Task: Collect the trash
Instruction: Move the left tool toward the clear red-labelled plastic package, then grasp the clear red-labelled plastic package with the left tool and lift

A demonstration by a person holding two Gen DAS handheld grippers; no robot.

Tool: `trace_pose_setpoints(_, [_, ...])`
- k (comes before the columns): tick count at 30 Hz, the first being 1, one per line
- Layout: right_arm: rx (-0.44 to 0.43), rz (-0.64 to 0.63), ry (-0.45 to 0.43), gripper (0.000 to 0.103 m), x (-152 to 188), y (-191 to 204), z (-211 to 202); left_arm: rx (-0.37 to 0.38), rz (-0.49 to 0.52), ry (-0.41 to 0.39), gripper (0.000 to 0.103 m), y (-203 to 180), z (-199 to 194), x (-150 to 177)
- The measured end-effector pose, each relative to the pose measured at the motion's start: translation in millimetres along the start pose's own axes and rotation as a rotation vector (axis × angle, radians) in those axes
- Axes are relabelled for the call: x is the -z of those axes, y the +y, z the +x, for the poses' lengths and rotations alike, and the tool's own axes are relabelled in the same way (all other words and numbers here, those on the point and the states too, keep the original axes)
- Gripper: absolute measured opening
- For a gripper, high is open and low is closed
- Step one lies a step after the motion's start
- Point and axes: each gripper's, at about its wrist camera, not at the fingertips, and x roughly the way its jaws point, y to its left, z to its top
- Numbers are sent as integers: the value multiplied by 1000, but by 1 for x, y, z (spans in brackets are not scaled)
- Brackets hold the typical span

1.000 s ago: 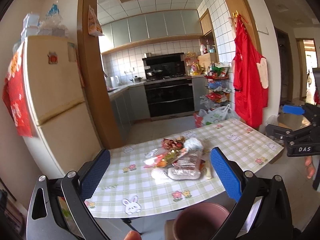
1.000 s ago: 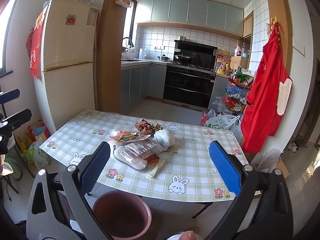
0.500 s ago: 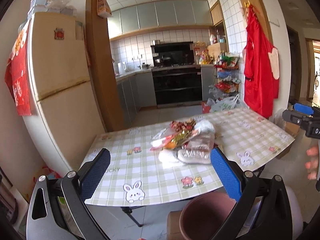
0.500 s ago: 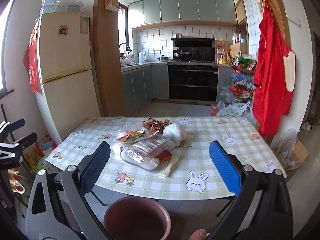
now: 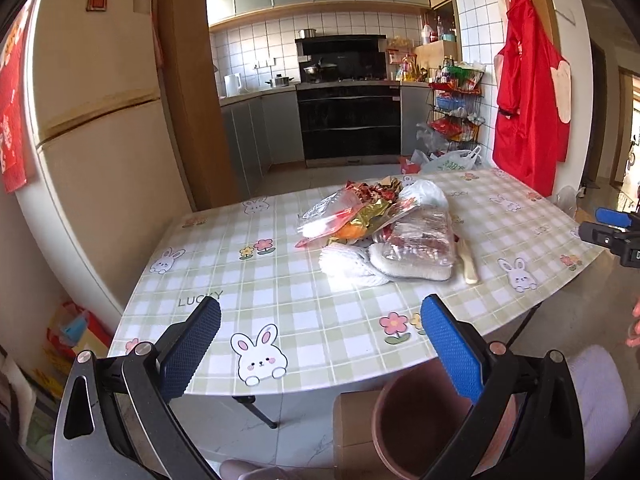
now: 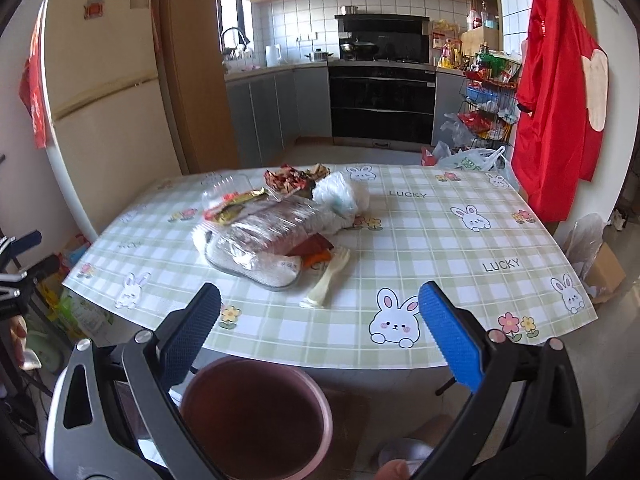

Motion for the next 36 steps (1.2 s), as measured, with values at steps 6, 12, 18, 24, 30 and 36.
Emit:
trace_pose_setpoints(6, [-8, 44, 55, 98, -18, -13, 45, -31, 150, -62, 91, -4, 52, -10])
trace_pose_setpoints(12, [9, 55, 70, 98, -35, -22, 78, 39, 239, -105, 70, -9, 126, -27])
trace_pose_setpoints(18, [-3, 55, 104, 98, -45, -30, 110, 45, 429, -90, 70, -22, 211, -36])
trace_pose_setpoints(24, [-24, 124, 137, 98, -48, -42, 137, 54, 500, -71, 68, -19, 262, -44])
trace_pose_setpoints(30, [-22, 130, 155, 98, -46, -46, 157, 67, 635, -65, 68, -29, 291, -31])
trace_pose_setpoints(36, [-23, 107, 178, 98, -45, -47, 167, 64, 663, -88, 68, -36, 309, -35])
